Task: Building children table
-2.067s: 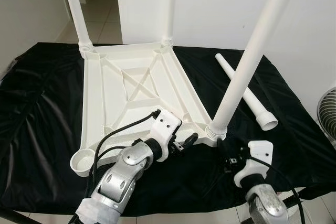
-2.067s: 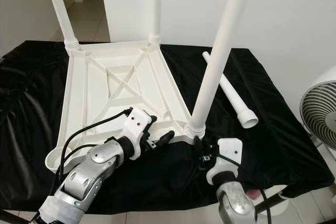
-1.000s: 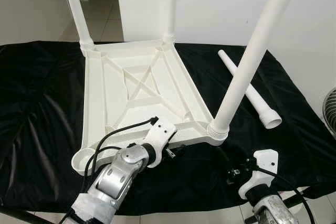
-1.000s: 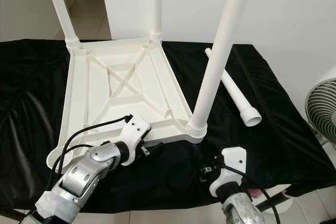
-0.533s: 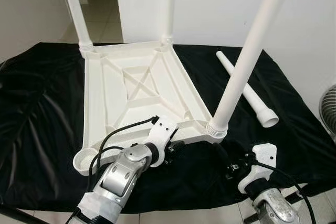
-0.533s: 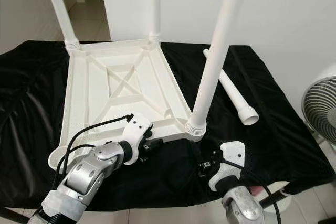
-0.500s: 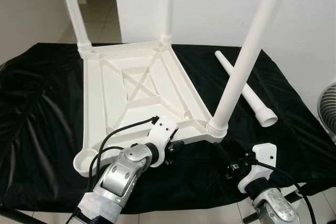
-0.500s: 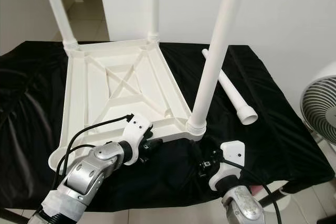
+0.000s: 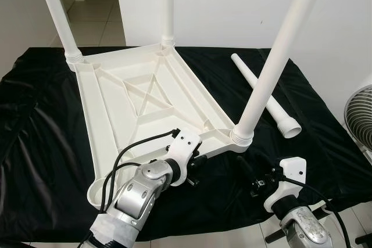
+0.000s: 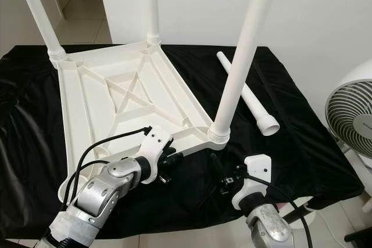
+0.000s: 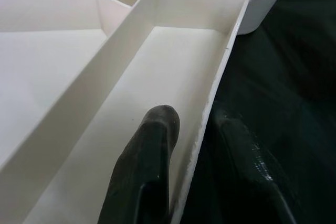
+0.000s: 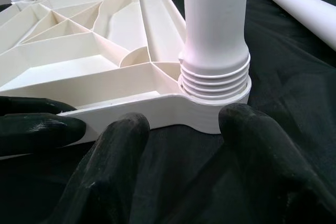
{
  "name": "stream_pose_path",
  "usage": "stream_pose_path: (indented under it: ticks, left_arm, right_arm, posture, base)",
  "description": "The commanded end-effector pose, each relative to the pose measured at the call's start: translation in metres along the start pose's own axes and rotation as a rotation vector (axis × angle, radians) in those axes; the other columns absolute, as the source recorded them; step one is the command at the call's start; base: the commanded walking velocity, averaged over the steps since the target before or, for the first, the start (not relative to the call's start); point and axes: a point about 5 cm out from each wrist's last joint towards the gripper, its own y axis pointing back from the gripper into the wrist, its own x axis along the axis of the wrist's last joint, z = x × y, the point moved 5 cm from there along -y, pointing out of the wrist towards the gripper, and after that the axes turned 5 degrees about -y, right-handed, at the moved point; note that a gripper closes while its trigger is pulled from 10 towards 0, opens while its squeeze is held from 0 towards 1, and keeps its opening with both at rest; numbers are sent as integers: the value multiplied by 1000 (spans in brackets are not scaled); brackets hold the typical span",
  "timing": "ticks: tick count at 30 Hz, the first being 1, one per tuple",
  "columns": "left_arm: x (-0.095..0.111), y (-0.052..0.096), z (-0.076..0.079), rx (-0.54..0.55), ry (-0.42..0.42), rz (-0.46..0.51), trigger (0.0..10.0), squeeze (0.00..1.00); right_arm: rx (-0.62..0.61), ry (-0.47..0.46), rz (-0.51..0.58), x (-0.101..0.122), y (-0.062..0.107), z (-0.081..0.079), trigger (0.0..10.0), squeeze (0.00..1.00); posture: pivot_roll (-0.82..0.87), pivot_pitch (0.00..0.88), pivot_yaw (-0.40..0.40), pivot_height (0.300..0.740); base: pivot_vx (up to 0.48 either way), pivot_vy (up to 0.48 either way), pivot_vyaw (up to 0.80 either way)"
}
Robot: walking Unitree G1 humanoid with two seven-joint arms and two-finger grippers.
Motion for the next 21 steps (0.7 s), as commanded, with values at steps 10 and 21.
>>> stream_pose_path:
  ticks: [10, 21]
  left_arm:
    - [-54, 29, -77, 472, 148, -180, 0, 0]
    - [-54, 32, -81, 511, 164, -178, 2784, 0]
  right_arm:
    - [-13, 1, -19, -3, -1, 4, 10000, 0]
    - [-18, 8, -15, -2, -4, 5, 10000, 0]
  posture:
    - [-55, 93, -13, 740]
    - [-57, 97, -11, 740]
  base:
    - [0, 0, 0]
    - [0, 0, 0]
